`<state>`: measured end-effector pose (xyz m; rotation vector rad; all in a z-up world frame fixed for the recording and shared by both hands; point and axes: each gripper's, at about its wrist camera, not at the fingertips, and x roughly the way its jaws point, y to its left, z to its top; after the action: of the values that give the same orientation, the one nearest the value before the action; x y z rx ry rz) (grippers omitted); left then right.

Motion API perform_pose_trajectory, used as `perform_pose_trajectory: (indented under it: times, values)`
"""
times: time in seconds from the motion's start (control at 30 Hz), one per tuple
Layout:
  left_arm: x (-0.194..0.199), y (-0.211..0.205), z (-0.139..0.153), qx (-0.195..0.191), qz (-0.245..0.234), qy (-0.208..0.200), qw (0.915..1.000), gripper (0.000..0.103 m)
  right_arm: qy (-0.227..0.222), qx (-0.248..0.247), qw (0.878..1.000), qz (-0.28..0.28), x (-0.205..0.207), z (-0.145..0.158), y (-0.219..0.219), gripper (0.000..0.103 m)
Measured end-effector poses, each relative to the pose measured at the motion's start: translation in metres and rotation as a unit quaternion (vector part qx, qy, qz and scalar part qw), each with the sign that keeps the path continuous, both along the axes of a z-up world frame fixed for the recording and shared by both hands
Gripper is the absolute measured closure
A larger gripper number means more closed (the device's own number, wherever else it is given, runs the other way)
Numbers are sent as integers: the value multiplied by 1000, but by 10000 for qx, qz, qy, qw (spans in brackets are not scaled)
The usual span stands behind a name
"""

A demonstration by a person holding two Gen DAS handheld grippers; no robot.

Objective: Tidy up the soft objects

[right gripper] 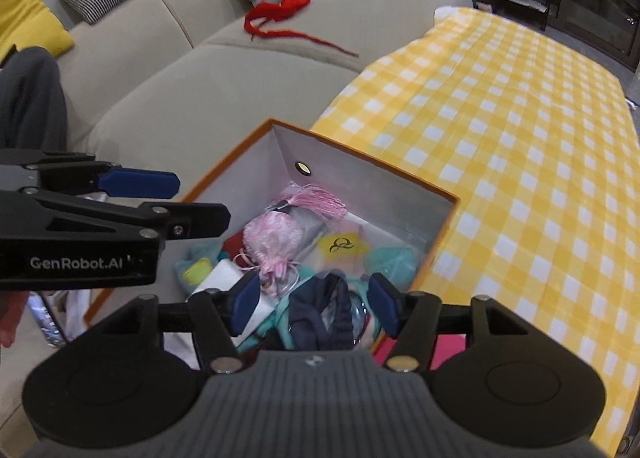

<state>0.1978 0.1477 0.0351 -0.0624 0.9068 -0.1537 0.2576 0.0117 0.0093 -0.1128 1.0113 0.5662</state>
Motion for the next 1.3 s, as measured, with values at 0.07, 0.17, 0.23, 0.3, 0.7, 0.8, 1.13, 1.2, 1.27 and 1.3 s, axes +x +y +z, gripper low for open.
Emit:
perform_pose_trajectory:
  times: [0.07, 0.17, 0.23, 0.3, 0.7, 0.8, 1.13, 1.2, 1.27, 1.3]
  values:
    - [-12, -8, 7, -26, -34, -91, 9999, 36, -108, 51, 9999, -62, -15, 11, -10, 41]
    - [-35, -20, 17, -151, -90, -274, 9995, 36, -298, 162, 9992, -197, -41, 25, -28, 40]
    - [-52, -27, 22, -281, -122, -389, 9988, 36, -431, 228, 9983, -318, -56, 33, -39, 40]
    - [-68, -34, 27, -420, -114, -560, 9975, 37, -620, 257, 9967, -447, -73, 41, -52, 40]
    - [-137, -69, 36, -616, 116, -1508, 9866, 39, -1814, 102, 9707, -1574, -171, 60, -125, 33]
    - [-148, -80, 34, -480, 58, -1670, 9848, 39, -1997, 109, 9628, -1817, -194, 55, -133, 28]
    - [-177, -99, 3, -36, 383, -1686, 9849, 39, -2476, 7, 9452, -2129, -247, 31, -137, 14]
    - [-183, -100, -2, 99, 498, -1792, 9825, 38, -2507, -24, 9424, -2215, -250, 26, -137, 9]
    - [-188, -104, -4, 282, 560, -1912, 9795, 31, -2450, 14, 9421, -2291, -251, 19, -136, 7]
    - [-190, -106, -6, 332, 534, -1967, 9784, 29, -2417, 18, 9422, -2322, -250, 15, -137, 7]
